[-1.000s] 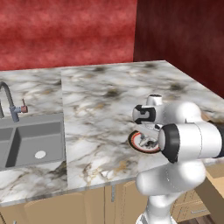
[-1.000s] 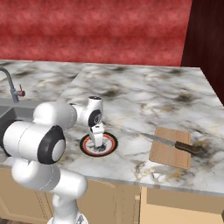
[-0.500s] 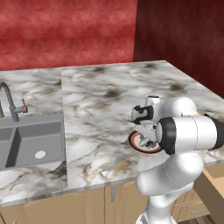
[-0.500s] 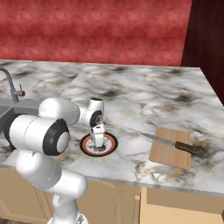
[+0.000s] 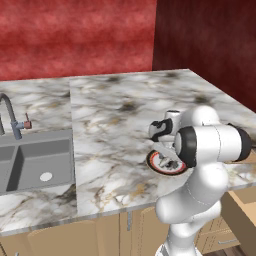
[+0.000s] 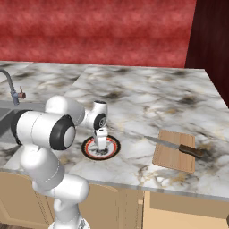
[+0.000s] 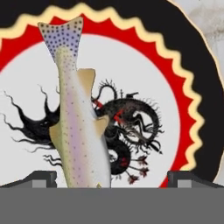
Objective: Pick up the knife from the drawer and place it on the cutting board. Then place the meat from the plate to the cutting board.
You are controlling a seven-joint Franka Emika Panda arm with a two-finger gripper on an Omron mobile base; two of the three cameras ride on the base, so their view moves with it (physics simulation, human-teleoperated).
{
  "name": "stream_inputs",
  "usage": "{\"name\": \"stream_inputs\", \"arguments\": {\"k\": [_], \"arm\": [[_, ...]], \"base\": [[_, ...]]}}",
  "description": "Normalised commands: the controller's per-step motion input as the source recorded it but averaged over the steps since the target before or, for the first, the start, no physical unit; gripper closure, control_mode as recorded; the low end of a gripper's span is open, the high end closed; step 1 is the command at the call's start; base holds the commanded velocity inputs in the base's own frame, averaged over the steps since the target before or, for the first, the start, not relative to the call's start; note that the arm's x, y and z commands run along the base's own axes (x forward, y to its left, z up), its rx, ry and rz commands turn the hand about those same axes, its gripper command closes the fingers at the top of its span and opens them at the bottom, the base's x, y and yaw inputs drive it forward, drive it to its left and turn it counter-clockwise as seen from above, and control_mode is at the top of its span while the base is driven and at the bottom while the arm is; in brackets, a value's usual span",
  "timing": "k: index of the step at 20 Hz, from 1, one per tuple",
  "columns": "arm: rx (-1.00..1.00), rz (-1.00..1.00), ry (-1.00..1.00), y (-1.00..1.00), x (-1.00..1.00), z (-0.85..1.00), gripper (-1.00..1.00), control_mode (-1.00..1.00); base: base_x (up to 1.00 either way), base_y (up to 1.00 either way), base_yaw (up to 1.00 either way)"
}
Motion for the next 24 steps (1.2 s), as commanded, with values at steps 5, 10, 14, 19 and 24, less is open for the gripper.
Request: {"name": "stream_inputs", "arguments": {"k": [5, 10, 14, 19, 24], "arm": [[0.00, -0.02, 0.03, 0.00, 0.15, -0.10, -1.00, -1.00], [0.00, -0.01, 0.02, 0.00, 0.17, -0.08, -1.00, -1.00], [0.00, -0.01, 0.00, 0.00, 0.07, -0.08, -1.00, -1.00], [0.00, 0.00, 0.00, 0.00, 0.00, -0.16, 1.00, -1.00], [0.03, -0.01, 0.00, 0.00, 0.00, -0.16, 1.00, -1.00]], "base": [[0.00, 0.00, 0.00], [0.00, 0.00, 0.00], [0.00, 0.00, 0.00], [0.00, 0.00, 0.00], [0.00, 0.00, 0.00]]}}
